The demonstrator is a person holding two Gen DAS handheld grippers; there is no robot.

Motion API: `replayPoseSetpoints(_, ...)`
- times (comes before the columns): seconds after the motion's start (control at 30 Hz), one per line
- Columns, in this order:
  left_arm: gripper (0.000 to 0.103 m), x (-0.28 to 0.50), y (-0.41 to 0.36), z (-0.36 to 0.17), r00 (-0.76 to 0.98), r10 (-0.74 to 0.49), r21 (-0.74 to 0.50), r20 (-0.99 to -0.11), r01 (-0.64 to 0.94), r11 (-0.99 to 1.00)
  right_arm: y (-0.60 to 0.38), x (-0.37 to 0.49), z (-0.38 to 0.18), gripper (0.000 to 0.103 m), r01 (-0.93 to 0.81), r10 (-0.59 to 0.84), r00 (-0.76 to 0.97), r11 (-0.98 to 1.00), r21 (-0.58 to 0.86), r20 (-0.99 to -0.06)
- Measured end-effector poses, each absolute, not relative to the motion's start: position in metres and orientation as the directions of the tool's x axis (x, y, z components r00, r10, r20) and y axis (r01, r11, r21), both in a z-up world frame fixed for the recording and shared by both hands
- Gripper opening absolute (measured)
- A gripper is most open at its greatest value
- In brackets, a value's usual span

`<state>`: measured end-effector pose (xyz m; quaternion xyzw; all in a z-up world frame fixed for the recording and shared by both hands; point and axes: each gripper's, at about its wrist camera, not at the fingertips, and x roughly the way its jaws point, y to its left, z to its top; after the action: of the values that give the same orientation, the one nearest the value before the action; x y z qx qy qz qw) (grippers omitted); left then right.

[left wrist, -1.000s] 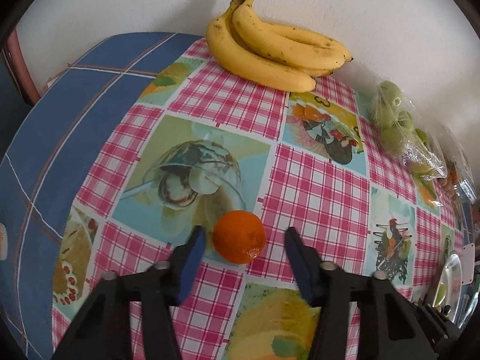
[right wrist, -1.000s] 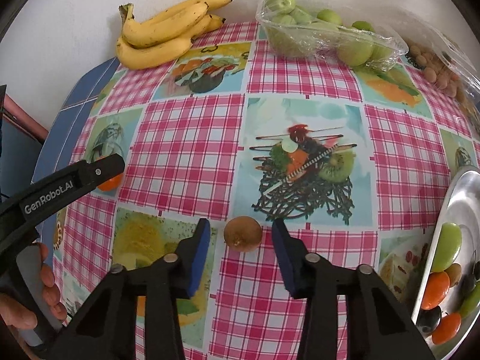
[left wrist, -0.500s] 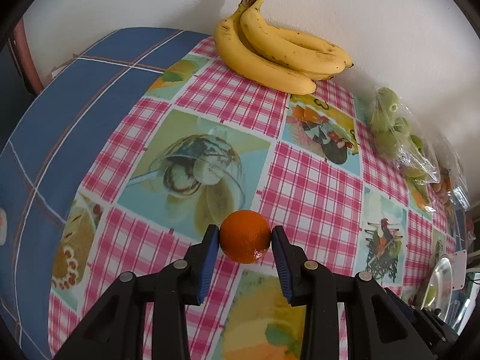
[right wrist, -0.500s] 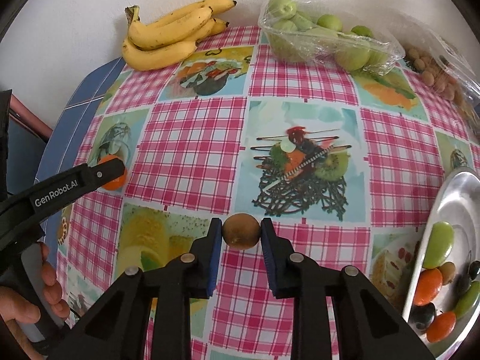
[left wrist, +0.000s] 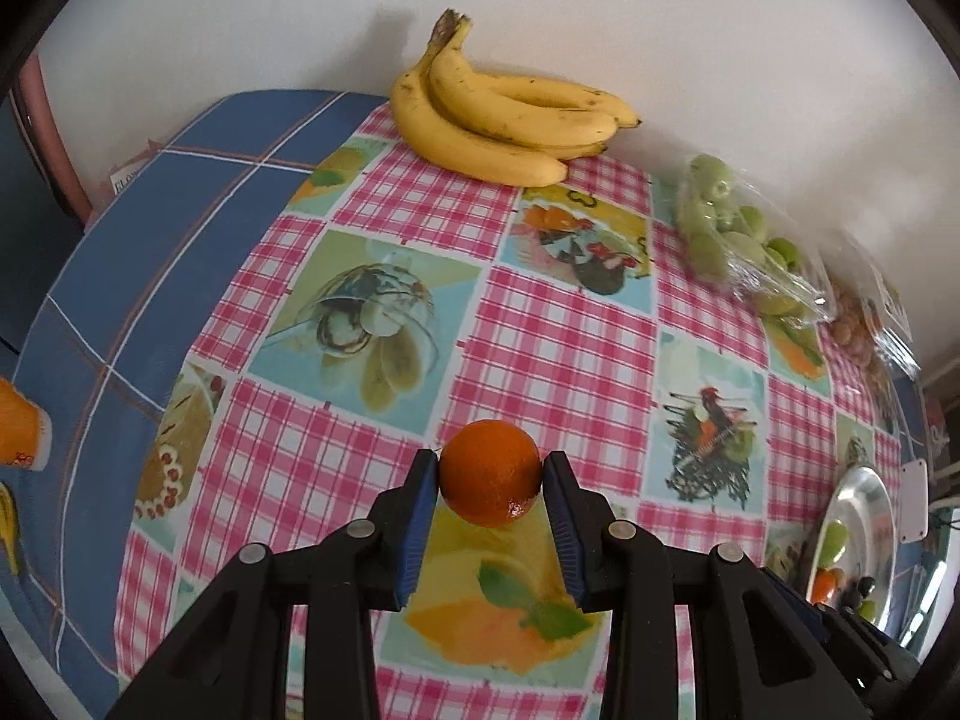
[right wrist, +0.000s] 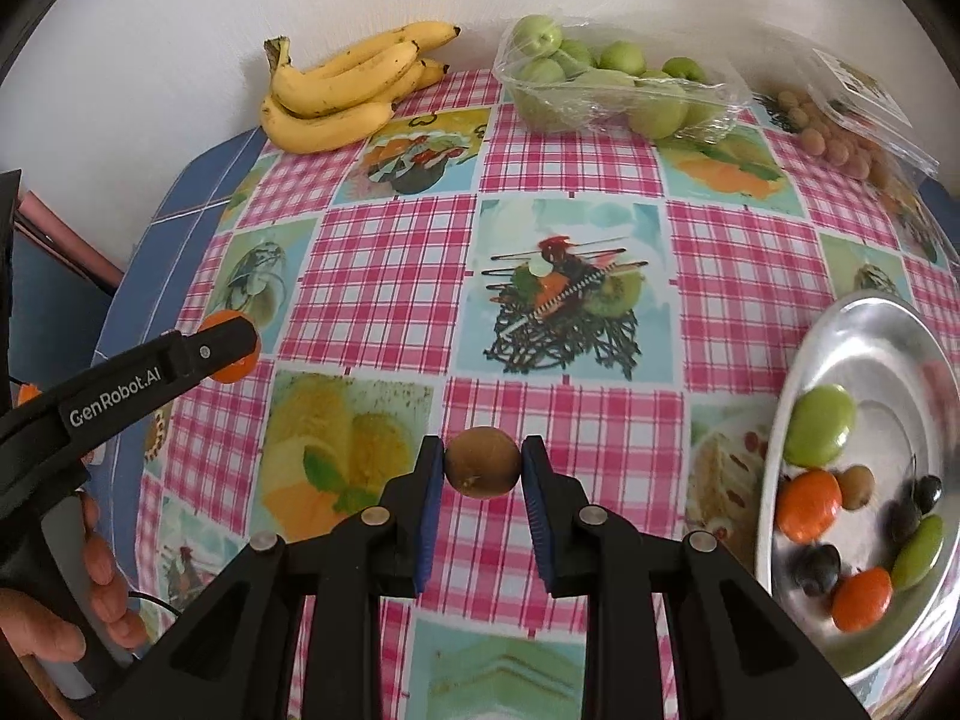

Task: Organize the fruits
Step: 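Carry the orange and kiwi over the steel bowl with both tools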

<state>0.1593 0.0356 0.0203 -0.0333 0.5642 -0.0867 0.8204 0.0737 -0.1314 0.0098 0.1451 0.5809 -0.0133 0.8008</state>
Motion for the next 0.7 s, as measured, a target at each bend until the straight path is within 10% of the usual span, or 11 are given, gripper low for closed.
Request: replayPoseSetpoints(0.7,0.039,0.092,-0.005,0.040,0.360,-0.159,-0.113,-0.919,0.145,0.983,-0.157,0.011,0.036,0.027,0.198,0.163,0.365,0.948,0.247,-0.917)
